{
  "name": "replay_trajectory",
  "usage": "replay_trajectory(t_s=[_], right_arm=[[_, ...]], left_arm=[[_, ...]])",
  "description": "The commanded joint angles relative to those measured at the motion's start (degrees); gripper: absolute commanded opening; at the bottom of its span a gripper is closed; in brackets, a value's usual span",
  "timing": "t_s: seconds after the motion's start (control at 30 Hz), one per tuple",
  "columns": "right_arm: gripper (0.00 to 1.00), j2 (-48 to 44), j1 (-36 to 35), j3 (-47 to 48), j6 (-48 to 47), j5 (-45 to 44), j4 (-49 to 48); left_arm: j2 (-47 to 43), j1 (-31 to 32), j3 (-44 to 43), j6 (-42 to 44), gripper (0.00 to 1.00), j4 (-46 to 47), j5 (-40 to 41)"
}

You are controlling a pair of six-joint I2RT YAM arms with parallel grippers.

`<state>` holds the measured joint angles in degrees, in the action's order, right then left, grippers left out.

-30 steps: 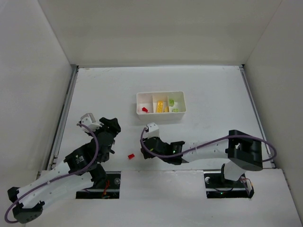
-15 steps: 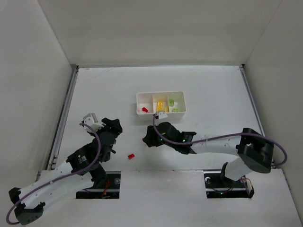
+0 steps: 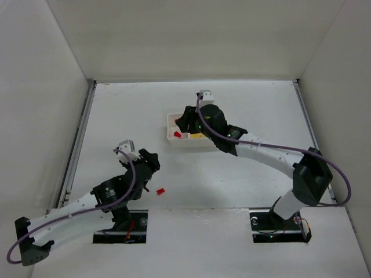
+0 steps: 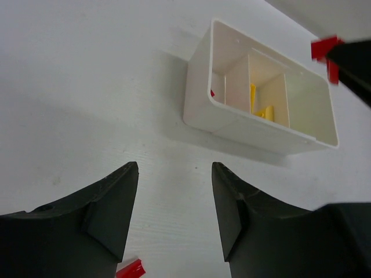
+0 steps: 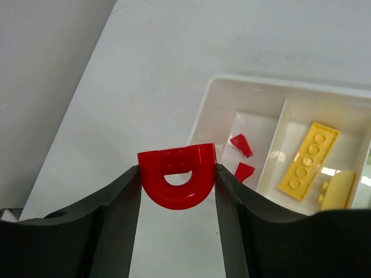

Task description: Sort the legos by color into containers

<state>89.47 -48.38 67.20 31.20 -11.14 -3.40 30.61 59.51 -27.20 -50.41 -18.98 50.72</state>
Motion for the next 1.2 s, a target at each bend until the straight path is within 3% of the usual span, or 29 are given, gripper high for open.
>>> replay_trajectory(t_s=[0.0, 0.3, 0.6, 0.77, 0.93, 1.17], right_arm=[[0.52, 5.00, 0.44, 6.87, -4.13, -0.29, 3.48], [0.54, 12.65, 1.14, 12.43, -5.27, -3.01, 4.98], [0.70, 12.49, 1.32, 12.61, -4.92, -2.22, 5.16], [0.71, 4.95, 2.19, 8.23, -4.83, -2.13, 4.81], [0.71, -7.89, 2.28, -3.98, -3.87, -2.49, 2.61], [0.71, -19.24, 0.70, -16.12, -1.50, -2.75, 1.11]], left_arm=[[2.52, 2.93, -1.01, 1.10, 0.51, 0.35, -0.62], [9.63, 12.25, -4.17, 1.20, 0.54, -7.11, -1.68], [17.37, 15.68, -5.14, -2.32, 0.61, -13.62, -3.69], [21.68, 16.03, -5.23, -2.67, 0.63, -15.20, -8.09], [25.98, 16.82, -6.20, -6.71, 0.63, -19.86, -9.06], [34.94, 17.53, -6.90, -8.74, 0.62, -18.90, -8.18]])
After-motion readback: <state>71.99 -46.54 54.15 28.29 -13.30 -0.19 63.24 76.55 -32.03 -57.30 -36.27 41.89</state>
